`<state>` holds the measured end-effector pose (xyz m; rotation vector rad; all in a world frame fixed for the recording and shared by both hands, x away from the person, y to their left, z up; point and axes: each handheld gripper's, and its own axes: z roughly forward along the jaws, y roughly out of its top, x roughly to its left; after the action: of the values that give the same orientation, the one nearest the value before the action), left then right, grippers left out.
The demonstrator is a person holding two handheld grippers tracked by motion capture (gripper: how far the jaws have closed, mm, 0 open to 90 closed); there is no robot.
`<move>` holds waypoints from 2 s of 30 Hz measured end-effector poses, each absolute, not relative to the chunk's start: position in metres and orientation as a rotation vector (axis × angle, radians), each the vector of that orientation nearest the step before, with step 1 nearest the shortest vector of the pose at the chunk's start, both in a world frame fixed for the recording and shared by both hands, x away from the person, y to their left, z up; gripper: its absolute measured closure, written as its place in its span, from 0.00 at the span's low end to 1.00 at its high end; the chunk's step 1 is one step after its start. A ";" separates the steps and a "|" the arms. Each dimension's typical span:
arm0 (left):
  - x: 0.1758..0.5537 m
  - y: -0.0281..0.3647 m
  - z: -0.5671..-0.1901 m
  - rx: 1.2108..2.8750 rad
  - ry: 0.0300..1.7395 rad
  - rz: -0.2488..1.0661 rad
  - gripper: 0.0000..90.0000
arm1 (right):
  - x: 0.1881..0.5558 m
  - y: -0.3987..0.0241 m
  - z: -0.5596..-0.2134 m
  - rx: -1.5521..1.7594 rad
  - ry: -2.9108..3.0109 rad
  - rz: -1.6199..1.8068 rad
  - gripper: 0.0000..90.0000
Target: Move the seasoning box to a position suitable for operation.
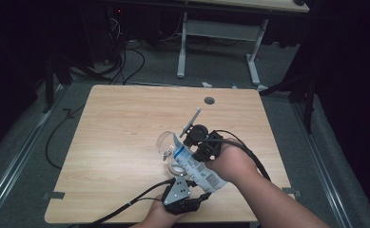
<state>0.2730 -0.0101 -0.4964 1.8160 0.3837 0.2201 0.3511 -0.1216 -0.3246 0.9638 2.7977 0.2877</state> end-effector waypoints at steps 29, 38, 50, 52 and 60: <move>0.279 -0.006 -0.507 1.864 0.402 0.220 0.56 | 0.347 -0.127 -0.323 0.977 2.792 0.291 1.00; 0.279 0.000 -0.513 1.898 0.422 0.220 0.55 | 0.347 -0.129 -0.322 0.982 2.784 0.308 1.00; 0.279 0.015 -0.513 1.890 0.442 0.242 0.55 | 0.347 -0.134 -0.324 1.000 2.783 0.300 1.00; 0.279 0.019 -0.512 1.888 0.443 0.246 0.55 | 0.347 -0.133 -0.325 0.995 2.786 0.305 1.00; 0.277 0.041 -0.511 1.889 0.446 0.285 0.54 | 0.348 -0.132 -0.326 0.994 2.785 0.303 1.00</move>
<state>0.2768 0.0411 -0.5110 1.8890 0.4460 0.2848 0.3478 -0.1323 -0.3260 0.9940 2.7848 0.3030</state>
